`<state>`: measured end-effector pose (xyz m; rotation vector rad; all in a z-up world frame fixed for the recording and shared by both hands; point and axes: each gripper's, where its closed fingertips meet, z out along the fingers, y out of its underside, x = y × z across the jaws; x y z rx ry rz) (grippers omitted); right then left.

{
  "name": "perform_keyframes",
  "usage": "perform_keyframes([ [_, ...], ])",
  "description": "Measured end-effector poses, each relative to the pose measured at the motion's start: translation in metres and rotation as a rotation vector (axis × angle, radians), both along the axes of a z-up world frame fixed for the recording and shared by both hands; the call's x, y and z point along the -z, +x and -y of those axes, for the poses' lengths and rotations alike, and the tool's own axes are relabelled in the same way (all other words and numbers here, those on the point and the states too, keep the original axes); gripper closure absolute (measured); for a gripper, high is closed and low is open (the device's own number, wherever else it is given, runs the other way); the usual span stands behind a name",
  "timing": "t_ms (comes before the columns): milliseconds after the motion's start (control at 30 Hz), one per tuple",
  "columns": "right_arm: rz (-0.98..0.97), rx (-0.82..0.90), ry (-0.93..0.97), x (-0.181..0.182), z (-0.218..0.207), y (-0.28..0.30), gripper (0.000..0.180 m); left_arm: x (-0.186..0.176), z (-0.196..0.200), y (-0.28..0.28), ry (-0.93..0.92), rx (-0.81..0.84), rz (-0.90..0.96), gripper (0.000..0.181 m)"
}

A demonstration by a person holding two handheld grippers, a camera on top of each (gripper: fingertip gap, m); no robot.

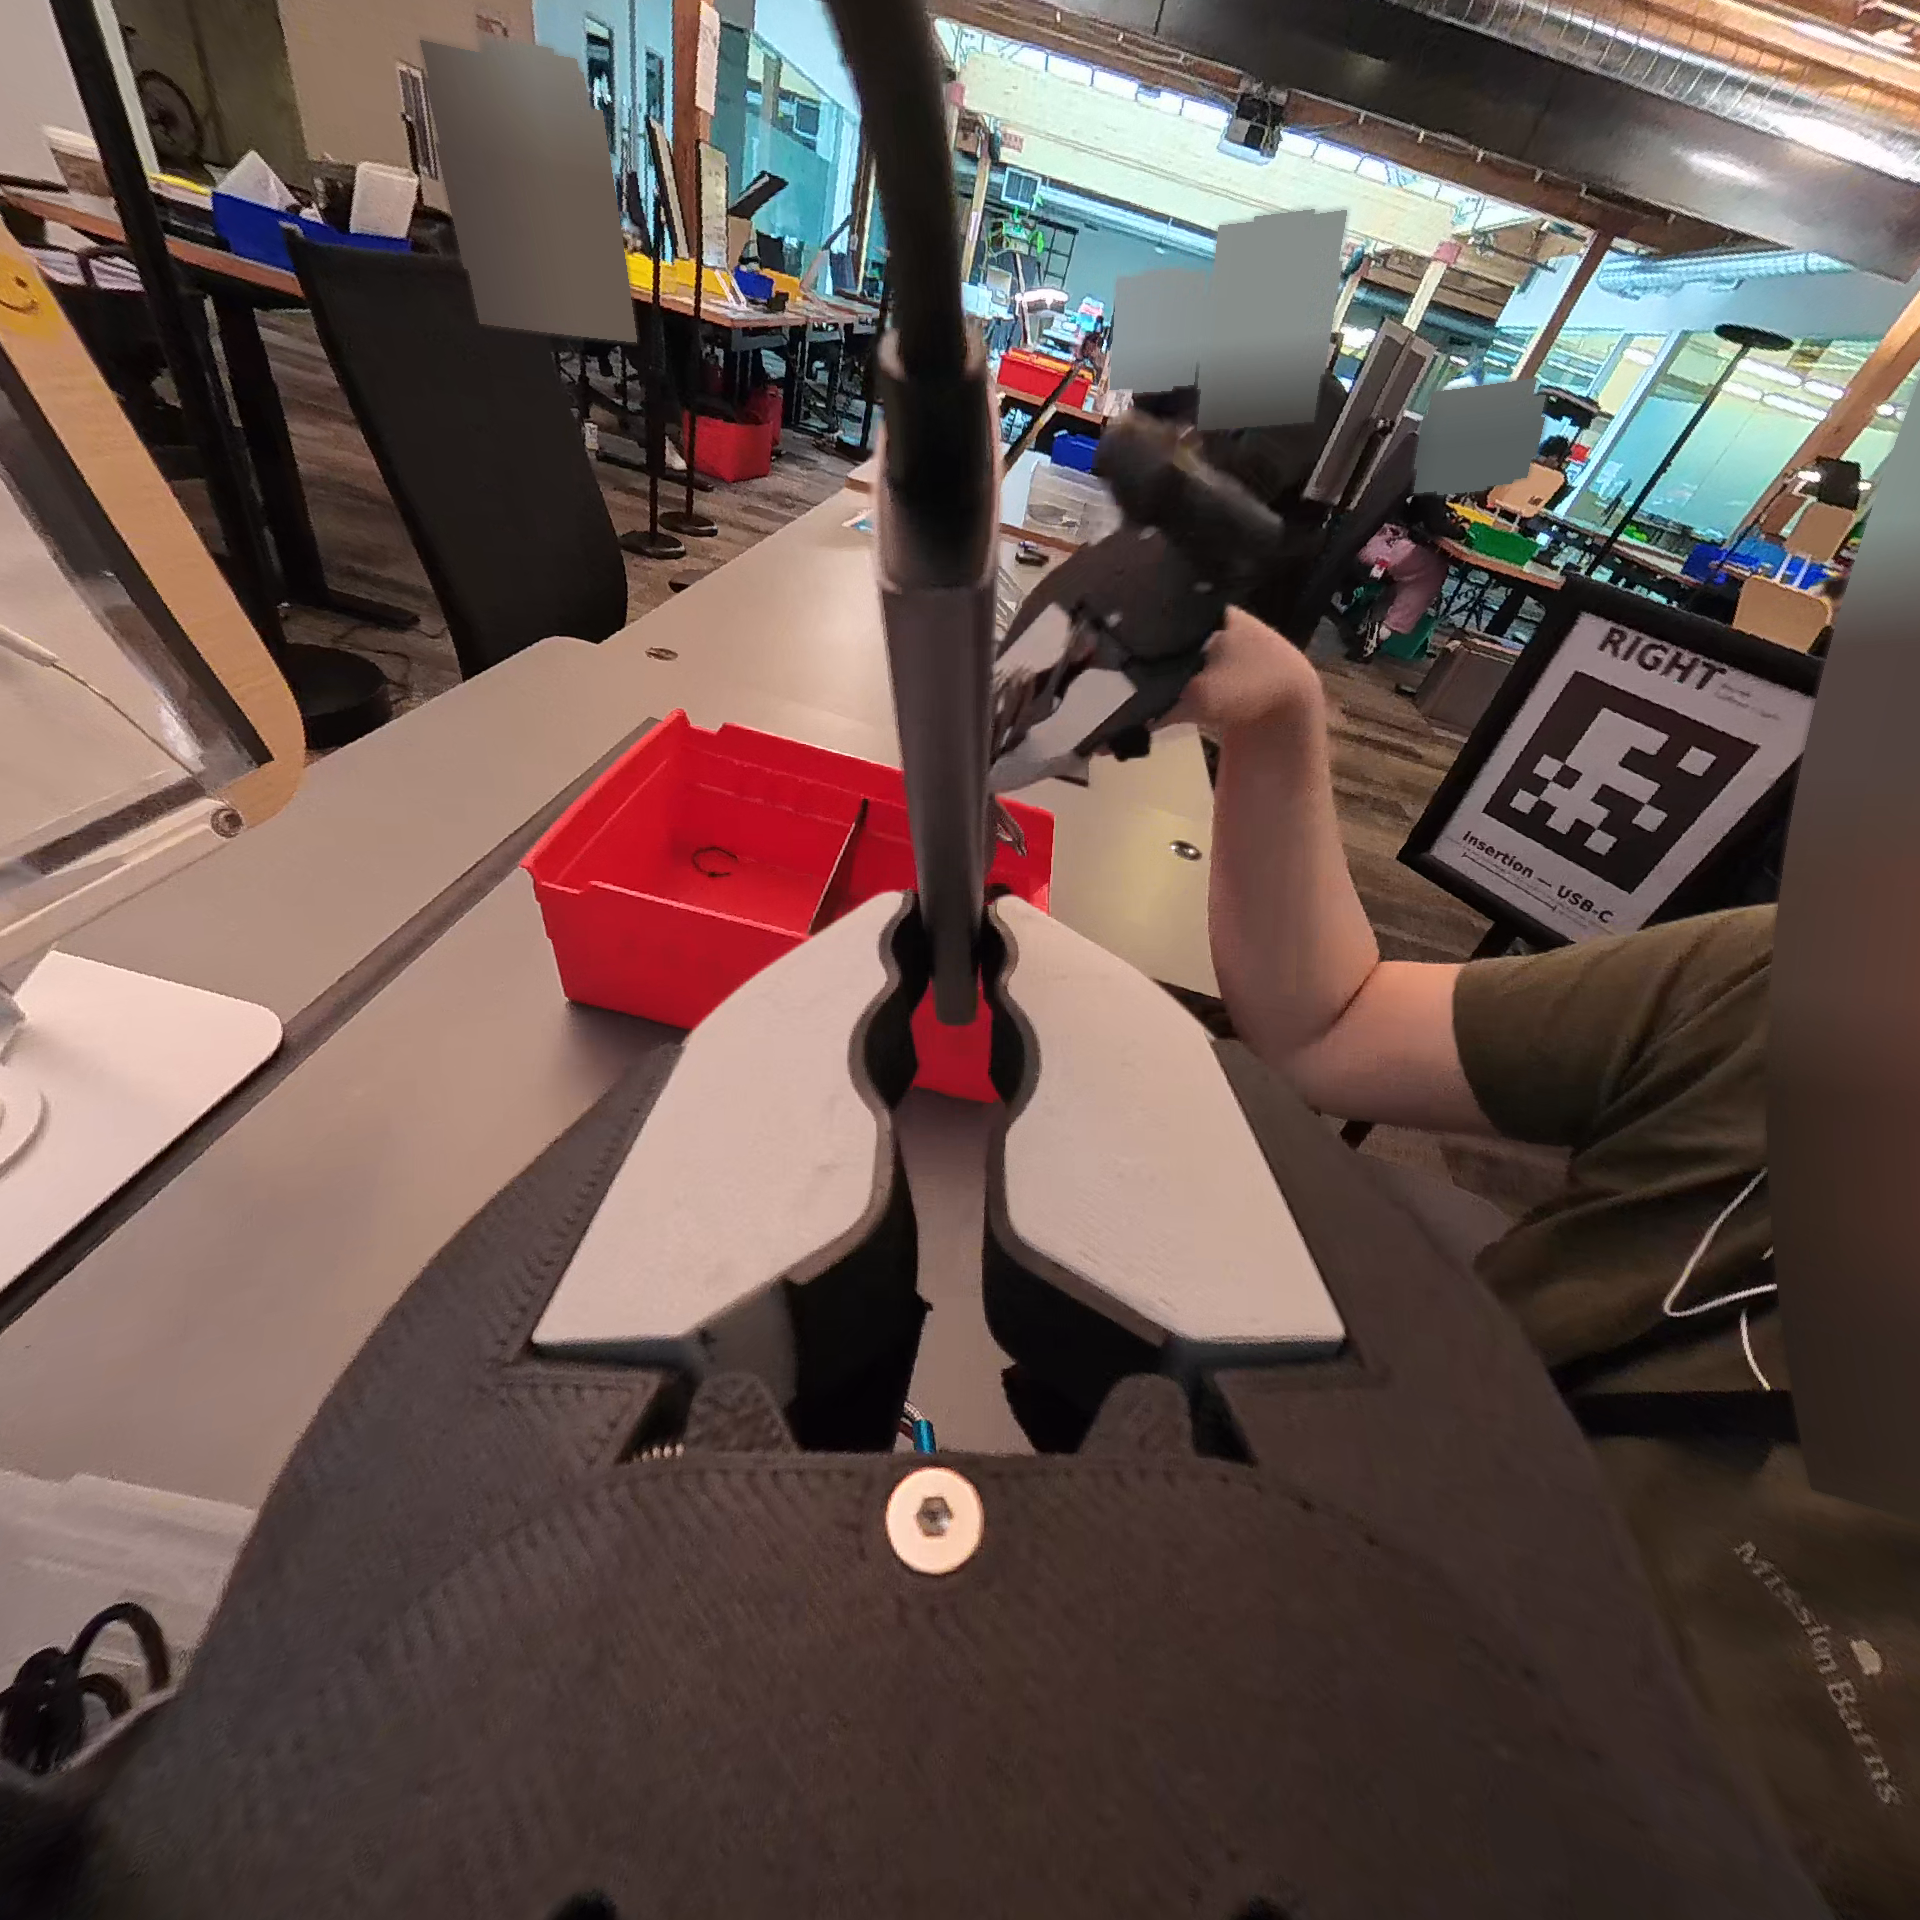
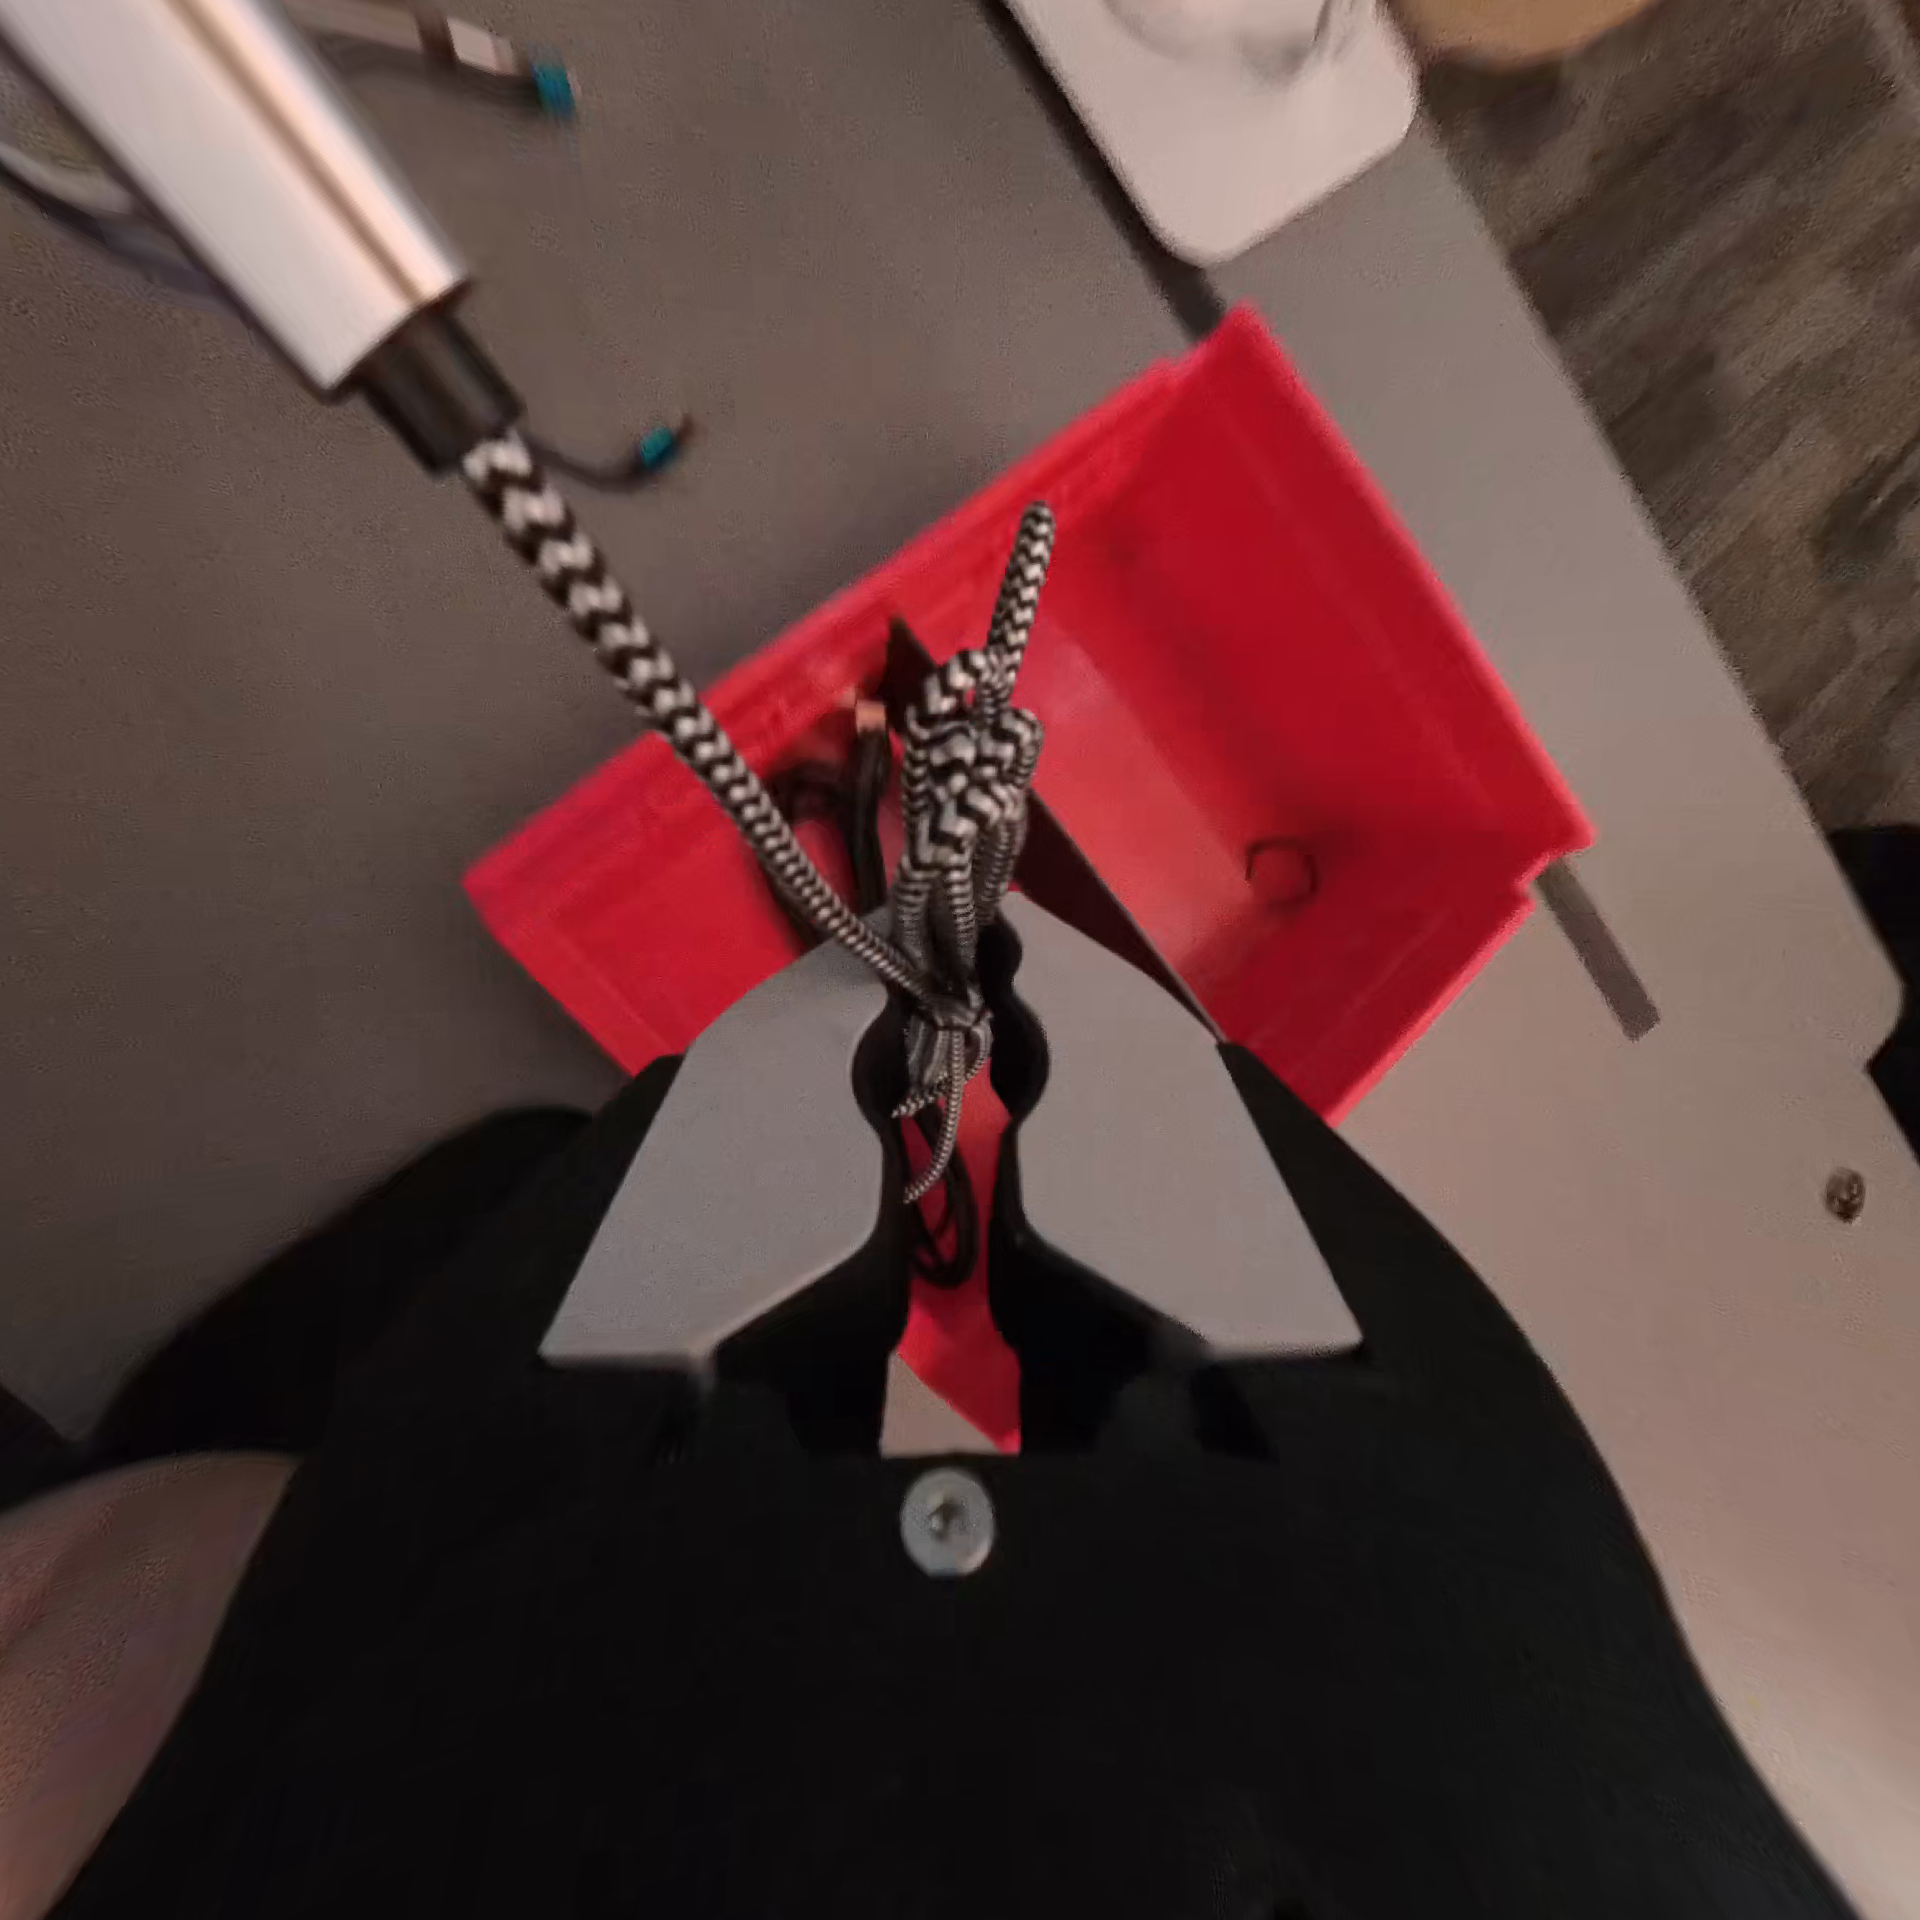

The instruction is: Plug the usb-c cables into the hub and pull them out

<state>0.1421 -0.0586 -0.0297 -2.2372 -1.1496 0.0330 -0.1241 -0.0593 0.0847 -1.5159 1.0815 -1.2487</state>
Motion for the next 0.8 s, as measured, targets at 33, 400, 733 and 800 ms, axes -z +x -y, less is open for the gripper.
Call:
perform_keyframes([
  [33,0.076,-0.013,-0.082,0.024,0.001,0.017,0.168,0.002,0.0,0.002,-0.004,0.004,-0.006,0.171],
  [400,0.023,-0.028,-0.266,0.079,-0.033,0.003,0.138,0.019,0.003,0.023,-0.045,0.05,-0.059,0.172],
  [733,-1.037,-0.518,0.085,-0.096,0.016,-0.208,0.124,0.079,0.038,0.089,-0.084,0.222,-0.279,0.171],
  [800,-0.998,-0.556,-0.001,-0.081,0.018,-0.213,0.168,0.088,0.042,0.095,-0.084,0.237,-0.316,0.171],
])
